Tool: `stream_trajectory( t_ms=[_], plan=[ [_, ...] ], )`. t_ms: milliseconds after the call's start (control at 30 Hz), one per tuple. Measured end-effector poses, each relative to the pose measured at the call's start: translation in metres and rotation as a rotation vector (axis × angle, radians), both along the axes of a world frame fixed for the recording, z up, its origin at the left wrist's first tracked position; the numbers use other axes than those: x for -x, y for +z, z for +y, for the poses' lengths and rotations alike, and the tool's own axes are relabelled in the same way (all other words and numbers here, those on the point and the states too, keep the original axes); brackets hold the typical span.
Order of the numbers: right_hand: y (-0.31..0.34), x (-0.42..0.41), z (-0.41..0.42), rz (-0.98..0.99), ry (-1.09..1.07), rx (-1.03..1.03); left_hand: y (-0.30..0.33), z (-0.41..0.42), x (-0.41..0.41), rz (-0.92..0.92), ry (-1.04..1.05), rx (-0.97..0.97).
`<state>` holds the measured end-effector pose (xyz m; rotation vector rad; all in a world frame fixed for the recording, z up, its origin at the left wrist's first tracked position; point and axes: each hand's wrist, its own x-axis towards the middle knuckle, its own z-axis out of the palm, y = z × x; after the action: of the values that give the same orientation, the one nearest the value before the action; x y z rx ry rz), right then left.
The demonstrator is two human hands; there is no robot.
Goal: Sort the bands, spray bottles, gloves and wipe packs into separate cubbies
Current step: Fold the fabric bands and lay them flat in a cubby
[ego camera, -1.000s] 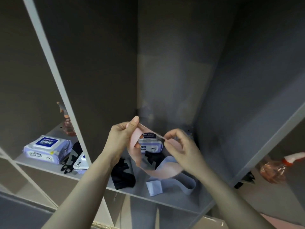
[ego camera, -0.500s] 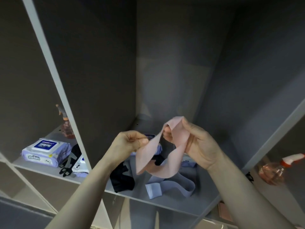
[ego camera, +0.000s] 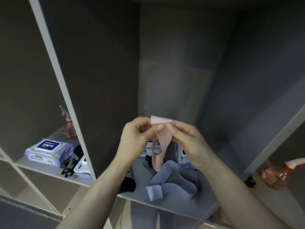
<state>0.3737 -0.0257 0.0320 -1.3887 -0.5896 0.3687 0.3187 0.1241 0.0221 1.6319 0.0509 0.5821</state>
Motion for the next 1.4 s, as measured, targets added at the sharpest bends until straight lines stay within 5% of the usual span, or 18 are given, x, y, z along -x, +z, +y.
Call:
stream_trajectory(
  t_ms=[200, 400, 533, 1033, 1167, 1300, 1400],
  plan=[
    [0.003, 0.001, -0.003, -0.249, -0.311, 0.087, 0.006, 0.001, 0.002, 0.060, 0.025, 0.004],
    [0.011, -0.001, -0.005, -0.324, -0.117, 0.176, 0.012, -0.001, -0.001, 0.011, -0.104, -0.023],
    [0.019, 0.002, 0.000, -0.340, -0.251, 0.095, 0.005, 0.000, -0.003, 0.024, -0.086, 0.026],
    [0.069, -0.007, -0.011, -0.294, -0.503, -0.127, -0.069, 0.010, -0.015, 0.558, 0.033, -0.075],
    [0.059, -0.027, -0.023, -0.142, -0.626, -0.125, -0.062, 0.025, -0.006, 0.608, -0.077, 0.207],
    [0.039, -0.042, -0.030, 0.081, -0.666, -0.163, -0.056, 0.037, -0.002, 0.500, -0.319, 0.627],
    [0.029, -0.049, -0.032, 0.163, -0.716, -0.193, -0.059, 0.043, -0.003, 0.375, -0.451, 0.756]
  ],
)
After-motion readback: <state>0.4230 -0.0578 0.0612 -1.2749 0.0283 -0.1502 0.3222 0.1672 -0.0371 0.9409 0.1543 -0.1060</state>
